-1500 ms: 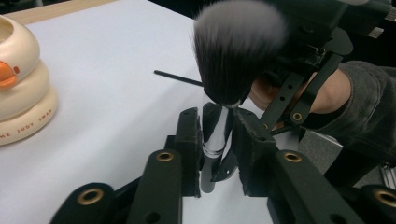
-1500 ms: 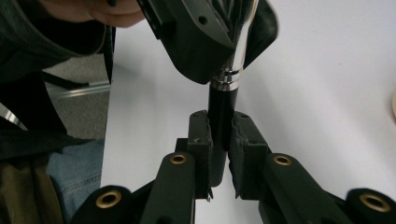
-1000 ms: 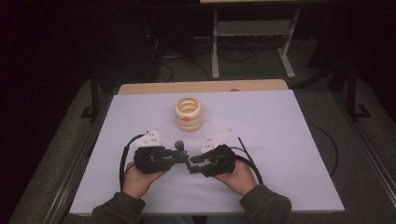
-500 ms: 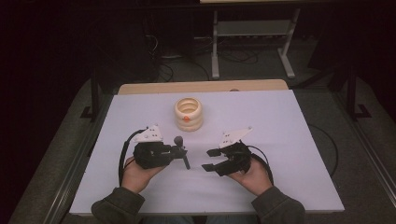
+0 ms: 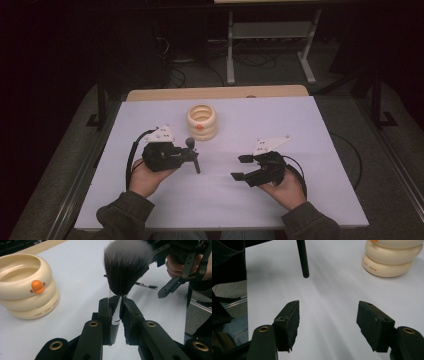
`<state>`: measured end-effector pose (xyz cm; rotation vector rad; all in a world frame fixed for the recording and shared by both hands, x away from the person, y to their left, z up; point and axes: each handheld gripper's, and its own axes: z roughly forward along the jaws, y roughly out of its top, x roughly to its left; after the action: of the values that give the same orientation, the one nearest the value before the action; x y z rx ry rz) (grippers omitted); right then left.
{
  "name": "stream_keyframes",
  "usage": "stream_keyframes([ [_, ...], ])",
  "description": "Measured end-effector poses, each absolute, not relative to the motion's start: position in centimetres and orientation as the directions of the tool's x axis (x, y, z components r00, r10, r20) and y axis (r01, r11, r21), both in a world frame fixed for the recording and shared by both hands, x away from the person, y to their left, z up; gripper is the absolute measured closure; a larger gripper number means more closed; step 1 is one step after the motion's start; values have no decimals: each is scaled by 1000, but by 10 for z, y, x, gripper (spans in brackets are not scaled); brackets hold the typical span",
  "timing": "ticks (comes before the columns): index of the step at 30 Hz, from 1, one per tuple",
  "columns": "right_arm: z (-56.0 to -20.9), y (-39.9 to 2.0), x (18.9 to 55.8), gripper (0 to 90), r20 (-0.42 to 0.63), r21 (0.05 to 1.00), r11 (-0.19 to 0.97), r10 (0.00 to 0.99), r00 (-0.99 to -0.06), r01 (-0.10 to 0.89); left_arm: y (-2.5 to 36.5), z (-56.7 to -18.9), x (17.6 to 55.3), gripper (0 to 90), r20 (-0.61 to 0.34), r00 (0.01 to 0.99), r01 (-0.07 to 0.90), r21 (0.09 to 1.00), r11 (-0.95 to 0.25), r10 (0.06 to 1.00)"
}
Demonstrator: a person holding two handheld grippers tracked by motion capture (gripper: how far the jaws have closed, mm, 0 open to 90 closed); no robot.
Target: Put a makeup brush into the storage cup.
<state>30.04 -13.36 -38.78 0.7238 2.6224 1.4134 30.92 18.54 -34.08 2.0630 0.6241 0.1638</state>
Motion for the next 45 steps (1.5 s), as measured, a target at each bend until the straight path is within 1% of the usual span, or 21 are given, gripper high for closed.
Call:
stream_keyframes([
  [9, -390, -145, 300, 312, 156, 799, 460, 464, -872, 387, 184, -338, 314, 781, -115, 866, 359, 822, -443, 487],
  [18, -396, -160, 302, 267, 163, 789, 453, 498, -852, 416, 185, -336, 321, 781, -116, 867, 361, 817, -450, 484],
  [22, -396, -164, 302, 256, 159, 789, 447, 512, -844, 420, 185, -335, 325, 781, -126, 865, 368, 818, -442, 486],
  [30, -395, -174, 300, 250, 162, 796, 429, 530, -832, 428, 186, -332, 332, 781, -115, 863, 366, 814, -452, 492],
  [33, -395, -179, 298, 209, 149, 795, 423, 559, -816, 435, 186, -328, 336, 781, -118, 860, 368, 817, -444, 497],
  [37, -395, -182, 297, 214, 145, 792, 424, 568, -810, 439, 185, -325, 339, 781, -119, 858, 370, 818, -441, 500],
  [40, -395, -186, 296, 204, 142, 796, 415, 578, -803, 440, 185, -319, 345, 781, -109, 855, 366, 819, -442, 506],
  [45, -394, -189, 295, 196, 135, 797, 412, 590, -796, 441, 187, -315, 352, 781, -119, 848, 376, 821, -430, 516],
])
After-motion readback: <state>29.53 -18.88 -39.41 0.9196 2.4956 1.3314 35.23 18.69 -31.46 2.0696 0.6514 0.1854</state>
